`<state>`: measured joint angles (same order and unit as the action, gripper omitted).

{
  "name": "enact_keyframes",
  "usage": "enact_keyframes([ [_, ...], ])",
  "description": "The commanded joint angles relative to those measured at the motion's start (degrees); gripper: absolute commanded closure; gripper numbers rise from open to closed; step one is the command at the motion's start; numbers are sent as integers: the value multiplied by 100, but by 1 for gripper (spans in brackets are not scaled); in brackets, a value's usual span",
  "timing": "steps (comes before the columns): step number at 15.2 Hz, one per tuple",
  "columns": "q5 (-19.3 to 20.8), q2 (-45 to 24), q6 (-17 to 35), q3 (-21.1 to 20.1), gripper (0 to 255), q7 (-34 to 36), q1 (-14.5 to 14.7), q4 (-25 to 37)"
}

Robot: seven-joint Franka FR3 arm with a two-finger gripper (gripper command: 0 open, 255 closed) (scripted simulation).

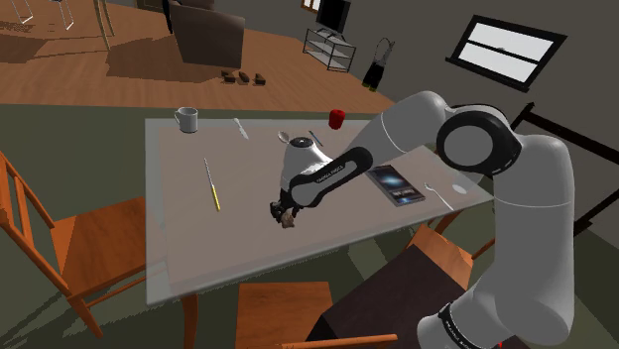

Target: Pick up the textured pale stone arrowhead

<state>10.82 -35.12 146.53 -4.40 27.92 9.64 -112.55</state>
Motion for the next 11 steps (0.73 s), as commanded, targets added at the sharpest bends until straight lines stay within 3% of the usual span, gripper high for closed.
enact_keyframes([
  [1, 0, 0, 0, 0, 255, 0, 0, 0],
  [11, -107, 563, -465, -88, 255, -93, -58, -95],
])
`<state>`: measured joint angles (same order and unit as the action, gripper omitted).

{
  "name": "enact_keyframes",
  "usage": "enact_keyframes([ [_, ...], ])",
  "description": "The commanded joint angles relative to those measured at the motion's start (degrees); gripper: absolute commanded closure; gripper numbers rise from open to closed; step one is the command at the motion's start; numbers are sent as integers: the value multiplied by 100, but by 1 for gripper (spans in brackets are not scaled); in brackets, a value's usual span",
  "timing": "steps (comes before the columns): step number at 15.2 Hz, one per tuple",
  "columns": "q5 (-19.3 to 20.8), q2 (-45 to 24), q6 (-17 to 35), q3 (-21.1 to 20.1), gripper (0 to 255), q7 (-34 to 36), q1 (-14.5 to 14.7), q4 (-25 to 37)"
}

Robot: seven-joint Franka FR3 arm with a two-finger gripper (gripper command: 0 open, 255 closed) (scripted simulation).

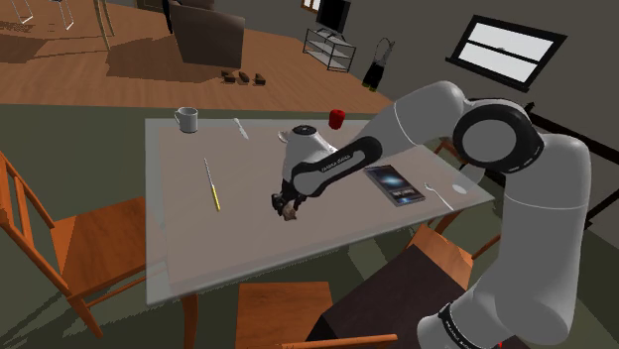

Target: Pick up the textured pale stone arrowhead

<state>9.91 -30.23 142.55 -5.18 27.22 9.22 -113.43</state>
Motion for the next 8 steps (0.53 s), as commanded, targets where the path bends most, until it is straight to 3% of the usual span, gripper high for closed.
enact_keyframes([
  [1, -29, 134, -122, -19, 255, -36, -22, -12],
  [8, -96, 433, -413, -62, 255, -94, -50, -19],
])
